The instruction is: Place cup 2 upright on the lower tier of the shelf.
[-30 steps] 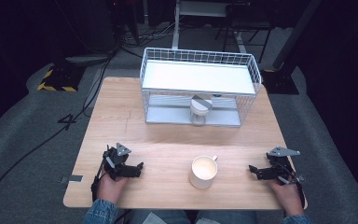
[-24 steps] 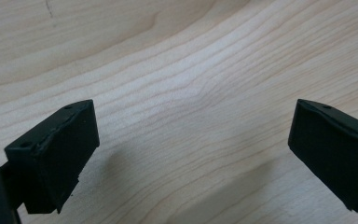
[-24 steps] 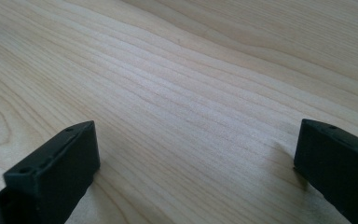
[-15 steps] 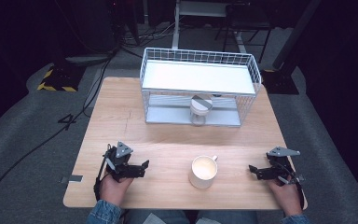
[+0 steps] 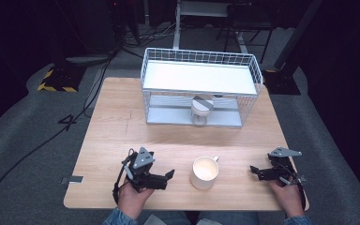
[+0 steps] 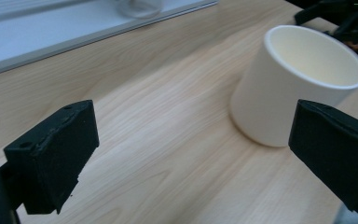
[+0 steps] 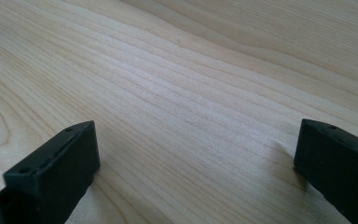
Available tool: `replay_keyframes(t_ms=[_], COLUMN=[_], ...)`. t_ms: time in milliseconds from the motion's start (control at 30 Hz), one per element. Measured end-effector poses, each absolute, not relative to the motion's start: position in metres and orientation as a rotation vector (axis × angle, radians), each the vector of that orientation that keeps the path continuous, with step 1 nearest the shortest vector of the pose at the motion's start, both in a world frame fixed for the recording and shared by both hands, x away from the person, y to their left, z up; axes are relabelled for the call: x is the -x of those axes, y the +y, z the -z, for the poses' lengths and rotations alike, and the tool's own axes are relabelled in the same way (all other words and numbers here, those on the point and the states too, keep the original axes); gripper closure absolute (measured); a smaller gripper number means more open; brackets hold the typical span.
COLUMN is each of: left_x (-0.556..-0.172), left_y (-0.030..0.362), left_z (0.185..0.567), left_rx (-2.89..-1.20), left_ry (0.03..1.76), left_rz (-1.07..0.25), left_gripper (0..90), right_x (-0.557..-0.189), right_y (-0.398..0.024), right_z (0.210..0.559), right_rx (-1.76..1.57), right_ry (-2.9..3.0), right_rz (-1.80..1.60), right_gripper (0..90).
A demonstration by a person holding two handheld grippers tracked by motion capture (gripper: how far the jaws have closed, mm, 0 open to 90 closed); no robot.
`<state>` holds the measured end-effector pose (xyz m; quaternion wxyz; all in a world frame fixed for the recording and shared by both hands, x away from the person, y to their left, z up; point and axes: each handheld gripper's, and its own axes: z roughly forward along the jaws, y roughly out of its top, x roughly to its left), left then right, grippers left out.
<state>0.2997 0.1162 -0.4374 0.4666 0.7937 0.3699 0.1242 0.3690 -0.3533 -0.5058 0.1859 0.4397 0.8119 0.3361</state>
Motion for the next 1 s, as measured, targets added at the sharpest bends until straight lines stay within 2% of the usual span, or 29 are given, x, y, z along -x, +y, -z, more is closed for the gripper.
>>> replay_keyframes(t_ms=[400, 600, 767, 1000], left_x=[-0.301, -0.303, -0.308, -0.312], left_y=[0.073, 0.057, 0.041, 0.021], left_z=[0.44, 0.443, 0.449, 0.458], left_rx=[-1.942, -1.921, -1.929, -1.975], left_ry=[0.794, 0.759, 0.739, 0.717], left_rz=[-0.194, -0.232, -0.196, -0.215], left_gripper=[0.9, 0.0, 0.0, 0.0], right_x=[-0.369, -0.369, -0.369, -0.369], right_y=[-0.353, -0.353, -0.353, -0.353], right_z=[0.506, 0.506, 0.506, 0.506], right_rx=[-1.238, -1.238, -1.238, -1.239], right_ry=[2.287, 2.287, 2.287, 2.287], right_rz=[-0.947, -0.947, -0.947, -0.947], right_gripper=[0.0, 0.0, 0.0, 0.0])
